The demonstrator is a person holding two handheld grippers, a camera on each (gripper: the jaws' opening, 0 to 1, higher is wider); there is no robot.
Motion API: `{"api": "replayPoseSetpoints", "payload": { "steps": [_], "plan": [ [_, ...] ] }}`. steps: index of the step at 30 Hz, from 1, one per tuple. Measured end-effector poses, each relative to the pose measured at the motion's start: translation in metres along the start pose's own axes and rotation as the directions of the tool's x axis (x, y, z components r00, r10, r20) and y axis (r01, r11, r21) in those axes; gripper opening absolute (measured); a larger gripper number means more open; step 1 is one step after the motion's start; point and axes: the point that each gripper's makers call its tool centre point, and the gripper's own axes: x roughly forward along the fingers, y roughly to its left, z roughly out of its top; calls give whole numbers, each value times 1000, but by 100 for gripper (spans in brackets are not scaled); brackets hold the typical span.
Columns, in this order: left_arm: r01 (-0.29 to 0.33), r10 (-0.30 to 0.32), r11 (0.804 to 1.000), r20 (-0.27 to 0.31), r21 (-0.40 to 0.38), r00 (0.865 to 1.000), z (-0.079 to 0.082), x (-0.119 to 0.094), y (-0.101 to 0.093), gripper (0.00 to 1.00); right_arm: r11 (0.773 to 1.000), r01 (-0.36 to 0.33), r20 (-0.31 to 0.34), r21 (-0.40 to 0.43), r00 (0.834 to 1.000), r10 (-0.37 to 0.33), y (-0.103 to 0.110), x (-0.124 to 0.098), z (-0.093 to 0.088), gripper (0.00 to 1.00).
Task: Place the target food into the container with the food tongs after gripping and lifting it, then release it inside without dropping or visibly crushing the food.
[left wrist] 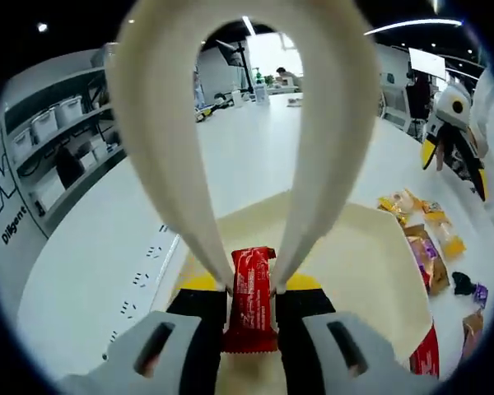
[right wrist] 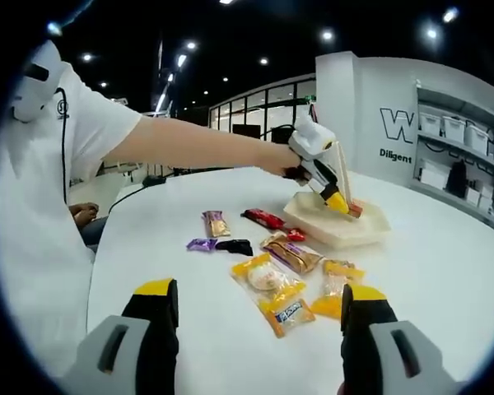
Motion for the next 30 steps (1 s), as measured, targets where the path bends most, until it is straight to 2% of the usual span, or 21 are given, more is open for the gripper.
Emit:
{"api": "replayPoseSetpoints", "payload": {
  "steps": [11, 30],
  "plan": [
    [20, -20, 1000, -17, -2, 1000, -8, 6, 4, 22, 1000, 6, -8, 8, 1000, -6, -2, -2, -5, 80],
    [44, -43, 998, -20, 34, 999, -5, 9, 7, 22, 1000, 6, -13, 12, 1000, -6, -3, -2, -9, 80]
  ]
}}
